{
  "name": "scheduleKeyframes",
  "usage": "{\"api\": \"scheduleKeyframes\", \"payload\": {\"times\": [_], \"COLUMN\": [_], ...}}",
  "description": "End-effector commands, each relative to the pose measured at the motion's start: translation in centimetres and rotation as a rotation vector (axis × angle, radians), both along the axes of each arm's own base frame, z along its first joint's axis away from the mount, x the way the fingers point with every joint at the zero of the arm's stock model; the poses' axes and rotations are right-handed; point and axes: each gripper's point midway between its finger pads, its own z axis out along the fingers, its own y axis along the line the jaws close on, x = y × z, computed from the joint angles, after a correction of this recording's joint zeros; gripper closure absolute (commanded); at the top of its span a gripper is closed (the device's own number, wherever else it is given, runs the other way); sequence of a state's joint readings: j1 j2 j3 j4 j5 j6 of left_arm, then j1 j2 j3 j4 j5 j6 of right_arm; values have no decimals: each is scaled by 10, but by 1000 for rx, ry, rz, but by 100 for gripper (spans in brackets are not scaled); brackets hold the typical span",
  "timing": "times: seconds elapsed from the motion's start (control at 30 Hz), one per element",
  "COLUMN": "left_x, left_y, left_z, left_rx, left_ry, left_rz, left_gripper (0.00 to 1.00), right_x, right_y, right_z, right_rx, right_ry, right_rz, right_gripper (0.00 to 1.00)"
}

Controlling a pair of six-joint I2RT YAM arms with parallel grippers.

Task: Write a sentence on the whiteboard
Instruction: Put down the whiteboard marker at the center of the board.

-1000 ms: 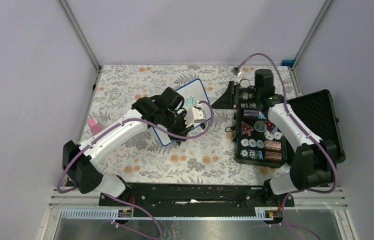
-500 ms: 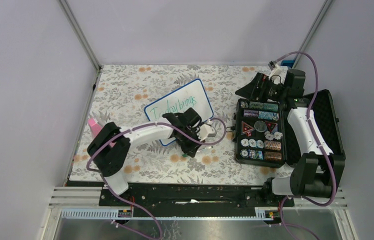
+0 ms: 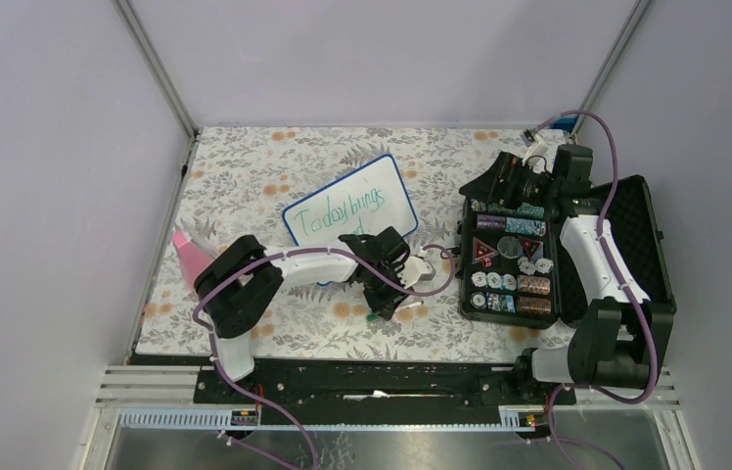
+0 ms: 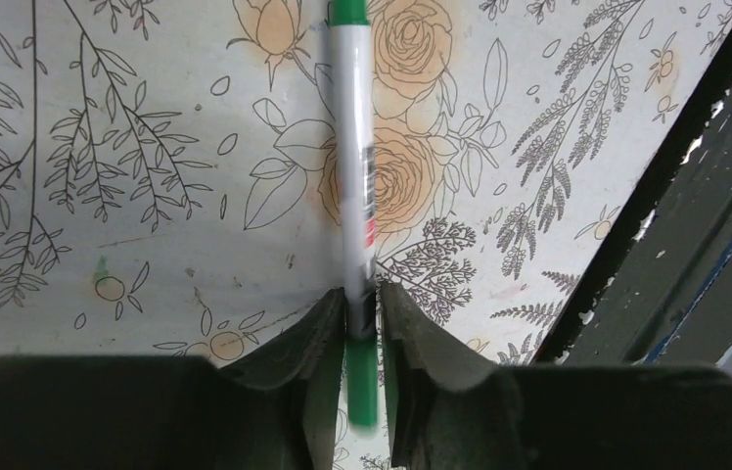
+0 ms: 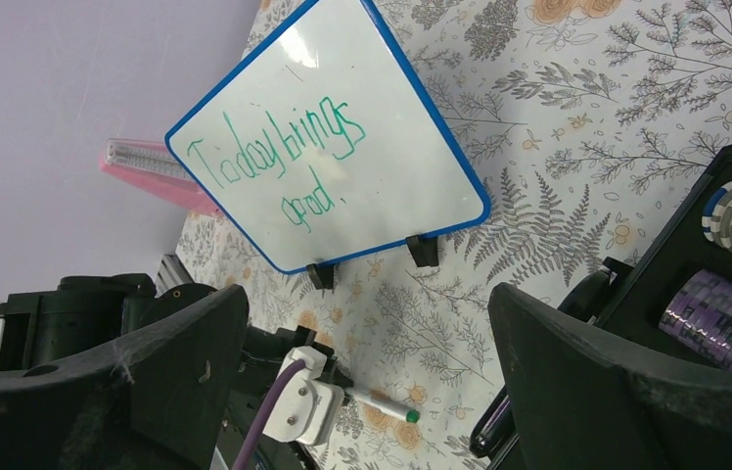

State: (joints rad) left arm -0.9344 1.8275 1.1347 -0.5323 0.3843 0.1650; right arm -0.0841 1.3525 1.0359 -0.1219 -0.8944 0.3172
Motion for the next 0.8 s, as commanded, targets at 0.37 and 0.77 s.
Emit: {"api": "scheduleKeyframes", "payload": {"times": [0.37,0.77], "left_x": [7,38], "left_y": [-4,-3], "left_z": [8,119], "left_rx": [-6,-228], "left_ry": [-24,-98], "left_rz": [15,35], "left_gripper": [59,1], "right_x": [-11,-20], "right_y": [9,13], "right_z": [21,37], "right_rx": [24,-14], "right_ry": [-100,-120], "right_rz": [76,134], "right_gripper": [0,0]}}
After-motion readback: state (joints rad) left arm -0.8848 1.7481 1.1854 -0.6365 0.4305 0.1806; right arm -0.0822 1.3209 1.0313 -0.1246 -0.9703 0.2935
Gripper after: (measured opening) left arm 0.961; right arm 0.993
